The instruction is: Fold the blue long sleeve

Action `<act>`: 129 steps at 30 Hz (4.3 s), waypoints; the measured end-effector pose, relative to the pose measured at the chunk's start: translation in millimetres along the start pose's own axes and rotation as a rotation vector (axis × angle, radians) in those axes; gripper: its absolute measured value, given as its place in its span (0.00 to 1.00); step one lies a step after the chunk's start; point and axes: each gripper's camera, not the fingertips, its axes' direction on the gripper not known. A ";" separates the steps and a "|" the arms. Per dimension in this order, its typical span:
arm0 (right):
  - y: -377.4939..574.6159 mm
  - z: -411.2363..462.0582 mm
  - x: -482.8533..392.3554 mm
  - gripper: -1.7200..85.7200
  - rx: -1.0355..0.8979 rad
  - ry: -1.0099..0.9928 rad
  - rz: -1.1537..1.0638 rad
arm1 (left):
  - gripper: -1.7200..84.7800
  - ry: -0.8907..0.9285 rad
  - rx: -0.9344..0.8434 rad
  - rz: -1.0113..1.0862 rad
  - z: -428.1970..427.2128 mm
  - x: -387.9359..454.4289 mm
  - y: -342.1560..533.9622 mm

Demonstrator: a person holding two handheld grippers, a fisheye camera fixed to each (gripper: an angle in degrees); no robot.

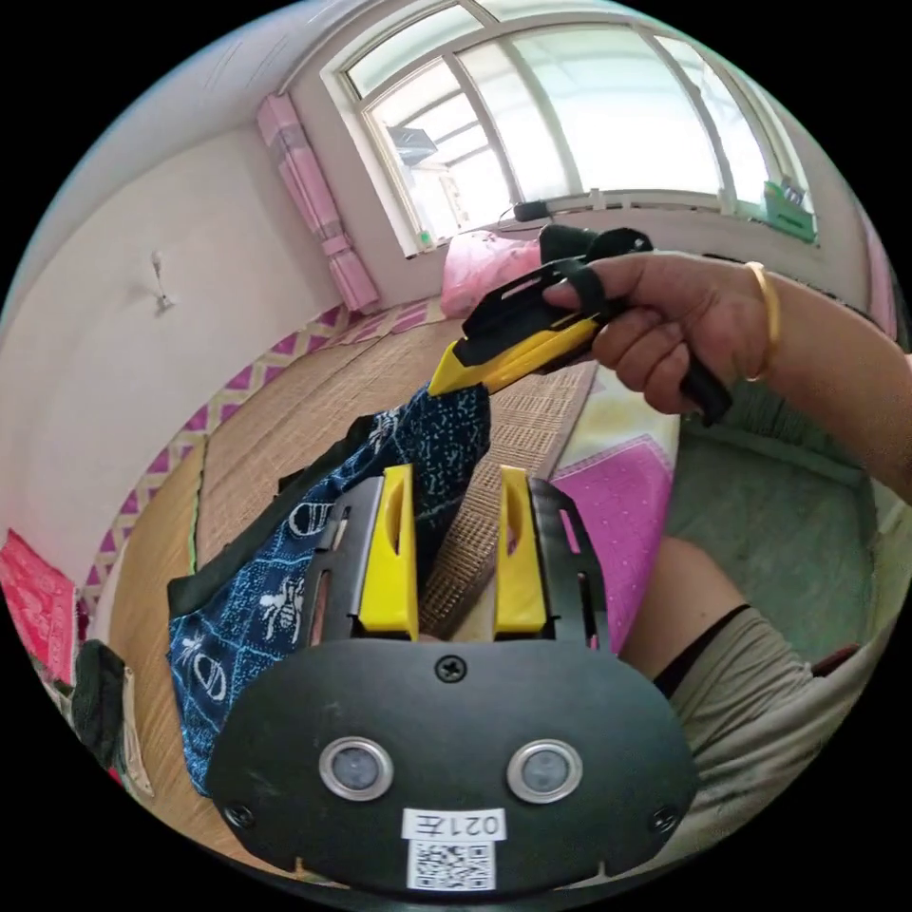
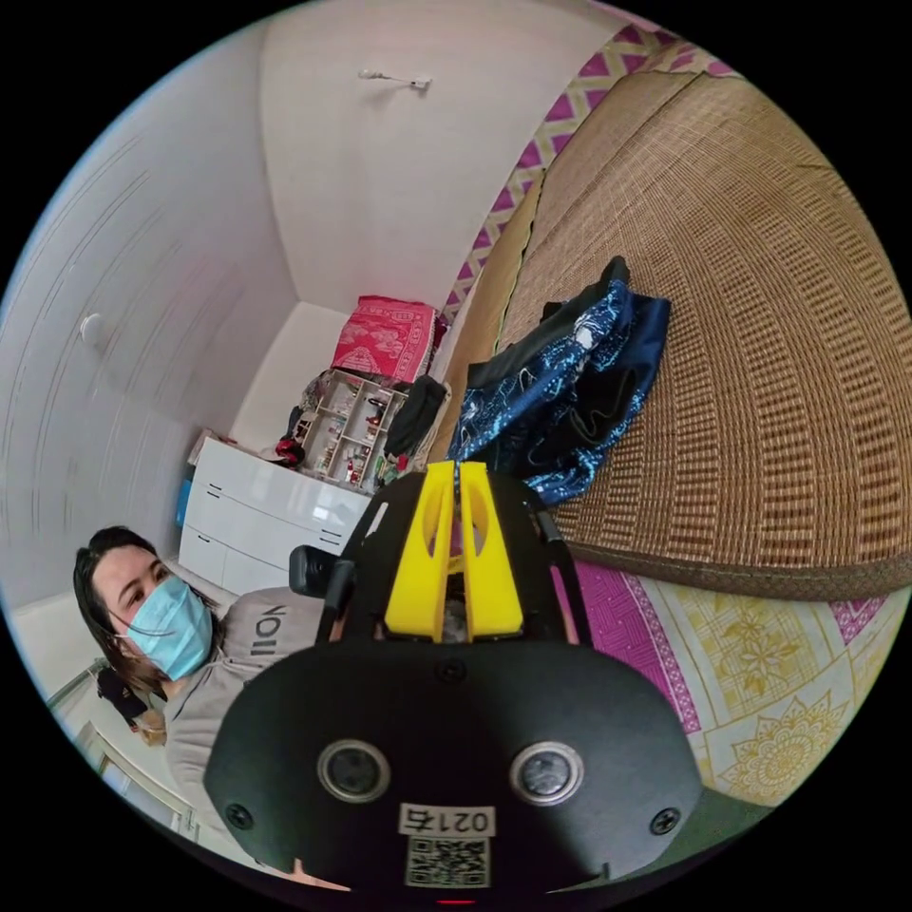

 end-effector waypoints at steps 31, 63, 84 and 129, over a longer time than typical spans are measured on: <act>-252.1 113.9 113.0 0.07 -0.255 0.232 0.185 | 0.01 0.103 -0.041 -0.273 -18.3 -45.8 25.7; -349.9 579.9 -100.3 0.10 -0.436 0.216 -0.026 | 0.01 0.530 0.405 -1.520 -140.4 -407.2 517.8; -134.0 438.8 -189.4 0.02 -0.481 0.175 -0.386 | 0.01 0.266 0.106 -1.081 -113.6 -465.0 426.4; -171.3 278.5 -12.8 0.09 -0.282 0.076 0.109 | 0.08 0.603 -0.396 -0.963 81.0 -507.6 381.7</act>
